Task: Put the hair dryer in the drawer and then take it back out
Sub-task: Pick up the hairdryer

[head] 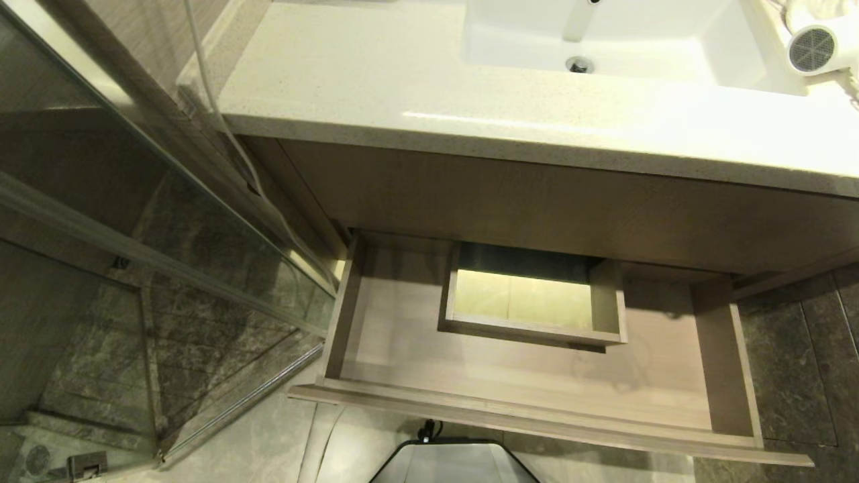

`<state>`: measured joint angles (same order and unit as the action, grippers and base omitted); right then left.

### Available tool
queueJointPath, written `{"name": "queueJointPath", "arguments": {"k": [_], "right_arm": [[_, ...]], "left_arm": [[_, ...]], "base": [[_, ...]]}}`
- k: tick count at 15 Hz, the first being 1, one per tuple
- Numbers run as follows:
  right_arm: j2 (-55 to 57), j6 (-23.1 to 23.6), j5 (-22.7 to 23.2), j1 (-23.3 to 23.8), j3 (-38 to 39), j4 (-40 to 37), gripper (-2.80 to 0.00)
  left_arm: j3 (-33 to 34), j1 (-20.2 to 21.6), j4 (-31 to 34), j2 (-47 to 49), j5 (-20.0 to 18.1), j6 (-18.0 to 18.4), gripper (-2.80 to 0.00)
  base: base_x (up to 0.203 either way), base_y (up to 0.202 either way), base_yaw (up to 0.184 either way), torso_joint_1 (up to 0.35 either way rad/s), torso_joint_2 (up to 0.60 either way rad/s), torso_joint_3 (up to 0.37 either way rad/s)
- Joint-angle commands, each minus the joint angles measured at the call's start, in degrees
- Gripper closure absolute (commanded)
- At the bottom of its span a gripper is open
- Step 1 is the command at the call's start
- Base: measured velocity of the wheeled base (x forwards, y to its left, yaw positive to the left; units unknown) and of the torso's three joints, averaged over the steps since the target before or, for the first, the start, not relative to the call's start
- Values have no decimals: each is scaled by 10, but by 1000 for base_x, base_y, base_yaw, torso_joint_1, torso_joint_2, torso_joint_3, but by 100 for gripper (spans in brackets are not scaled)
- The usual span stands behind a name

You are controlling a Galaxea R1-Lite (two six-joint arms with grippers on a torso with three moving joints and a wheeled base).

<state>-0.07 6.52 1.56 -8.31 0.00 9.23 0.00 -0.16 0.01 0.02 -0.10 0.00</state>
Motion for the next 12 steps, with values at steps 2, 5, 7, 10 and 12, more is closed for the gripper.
{"name": "queueJointPath", "arguments": {"k": [2, 5, 7, 10, 12], "right_arm": [[-22, 1, 0, 0, 23, 1, 0], [-22, 1, 0, 0, 23, 1, 0], [-22, 1, 0, 0, 23, 1, 0], [-22, 1, 0, 0, 23, 1, 0], [-22, 1, 0, 0, 23, 1, 0]], "left_arm": [[0, 0, 0, 0, 0, 0, 0], [0, 0, 0, 0, 0, 0, 0], [0, 0, 0, 0, 0, 0, 0], [0, 0, 0, 0, 0, 0, 0], [1, 0, 0, 0, 0, 0, 0]], "base": [[2, 2, 30, 191, -369, -180], [0, 0, 0, 171, -349, -170], [0, 0, 0, 174, -336, -163], [0, 0, 0, 172, -323, -163], [0, 0, 0, 166, -319, -156]]}}
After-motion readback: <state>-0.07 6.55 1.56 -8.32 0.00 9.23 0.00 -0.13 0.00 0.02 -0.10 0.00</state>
